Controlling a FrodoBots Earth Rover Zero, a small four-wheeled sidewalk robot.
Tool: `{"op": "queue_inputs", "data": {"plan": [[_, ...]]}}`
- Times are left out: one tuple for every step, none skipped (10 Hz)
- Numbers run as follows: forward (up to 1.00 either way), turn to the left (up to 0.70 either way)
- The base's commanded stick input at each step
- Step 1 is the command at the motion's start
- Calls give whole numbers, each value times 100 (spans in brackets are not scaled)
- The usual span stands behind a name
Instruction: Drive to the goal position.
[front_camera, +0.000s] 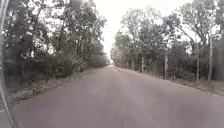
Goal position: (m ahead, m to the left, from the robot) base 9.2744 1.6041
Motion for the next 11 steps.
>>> {"op": "queue_inputs", "data": {"plan": [[70, 2], [70, 2], [70, 2], [70, 2], [70, 2], [70, 2], [70, 2], [70, 2], [70, 2], [70, 2], [70, 2]]}}
